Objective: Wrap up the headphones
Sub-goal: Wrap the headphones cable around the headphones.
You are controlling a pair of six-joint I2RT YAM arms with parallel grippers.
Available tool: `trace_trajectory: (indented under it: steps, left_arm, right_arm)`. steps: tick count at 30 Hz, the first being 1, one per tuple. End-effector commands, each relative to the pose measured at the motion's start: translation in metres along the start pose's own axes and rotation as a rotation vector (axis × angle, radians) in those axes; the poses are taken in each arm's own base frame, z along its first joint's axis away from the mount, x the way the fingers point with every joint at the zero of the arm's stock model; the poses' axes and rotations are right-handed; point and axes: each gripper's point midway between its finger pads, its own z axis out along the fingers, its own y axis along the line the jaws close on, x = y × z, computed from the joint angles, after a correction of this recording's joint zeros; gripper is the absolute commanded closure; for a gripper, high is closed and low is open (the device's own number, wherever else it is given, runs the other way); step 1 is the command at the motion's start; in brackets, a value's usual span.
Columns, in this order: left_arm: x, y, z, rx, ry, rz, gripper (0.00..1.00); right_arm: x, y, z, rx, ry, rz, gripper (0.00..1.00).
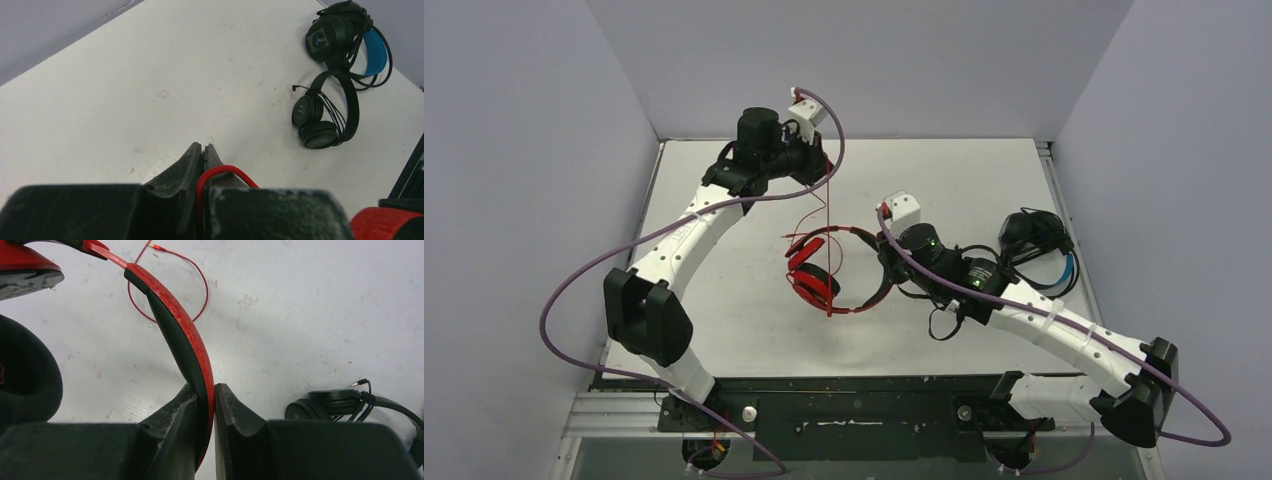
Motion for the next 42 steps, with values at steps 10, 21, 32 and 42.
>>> trace_trajectory:
  steps: [10,21,32,42]
  left_arm:
    - [-0.014,-0.009,0.008,0.231,-0.227,-0.227,0.99]
    - [-0.033,-0.019,0.004,0.291,-0.248,-0.228,0.99]
    - [0.017,-0.006,0.031,0.252,-0.153,-0.299,0.99]
    - [0.037,-0.006,0.024,0.208,-0.136,-0.347,0.99]
  right_arm:
    - [-0.086,0.034,-0.057,-0.215,-0.300,0.089,1.00]
    - [-0.079,0.052,-0.044,-0.282,-0.237,0.059,1.00]
    - [-0.105,0.053,-0.059,-0.296,-0.301,0.066,1.00]
    - [-0.137,0.016,-0.079,-0.126,-0.367,0.149,1.00]
